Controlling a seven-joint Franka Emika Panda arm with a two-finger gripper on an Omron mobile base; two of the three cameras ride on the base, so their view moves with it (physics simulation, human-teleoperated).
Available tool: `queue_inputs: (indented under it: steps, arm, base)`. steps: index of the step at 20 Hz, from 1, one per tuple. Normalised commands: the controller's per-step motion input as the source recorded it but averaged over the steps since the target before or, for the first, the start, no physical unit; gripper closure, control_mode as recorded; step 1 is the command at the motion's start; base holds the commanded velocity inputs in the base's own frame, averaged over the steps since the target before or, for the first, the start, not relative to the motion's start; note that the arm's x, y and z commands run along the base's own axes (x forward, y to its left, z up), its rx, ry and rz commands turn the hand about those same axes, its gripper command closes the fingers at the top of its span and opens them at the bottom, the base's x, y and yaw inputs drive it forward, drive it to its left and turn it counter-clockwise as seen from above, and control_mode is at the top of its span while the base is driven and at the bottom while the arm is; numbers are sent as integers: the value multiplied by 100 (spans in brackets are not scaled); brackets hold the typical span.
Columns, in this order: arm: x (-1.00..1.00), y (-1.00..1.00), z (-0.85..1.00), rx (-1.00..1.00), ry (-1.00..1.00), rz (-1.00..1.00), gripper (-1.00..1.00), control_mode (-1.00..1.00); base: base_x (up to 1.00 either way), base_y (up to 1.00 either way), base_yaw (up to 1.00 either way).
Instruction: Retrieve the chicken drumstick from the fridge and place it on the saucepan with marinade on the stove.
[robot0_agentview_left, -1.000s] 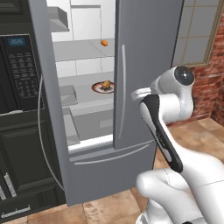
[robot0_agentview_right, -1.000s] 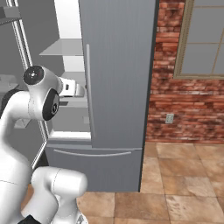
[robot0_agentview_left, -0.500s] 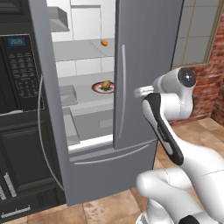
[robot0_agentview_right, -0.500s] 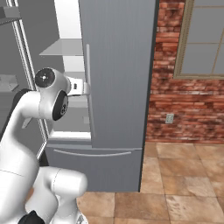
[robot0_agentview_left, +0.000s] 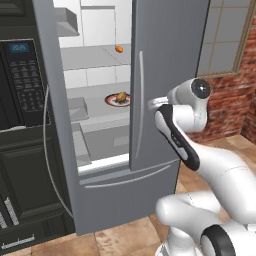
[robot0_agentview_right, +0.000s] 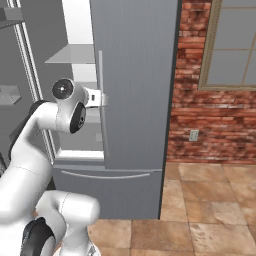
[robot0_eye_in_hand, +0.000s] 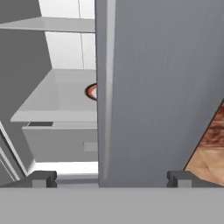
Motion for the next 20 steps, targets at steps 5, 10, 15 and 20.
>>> queue_inputs:
  steps: [5,10,15,20]
  arm:
    - [57,0,-21,0,0,0,-100,-100]
    - [57,0,-15,0,0,0,-100,-100]
    - [41,12,-16,0,1,0,-100,-100]
    - [44,26,-28,0,2,0,-100,-100]
  base:
    - [0,0,0]
    - [0,0,0]
    - [0,0,0]
    - [0,0,0]
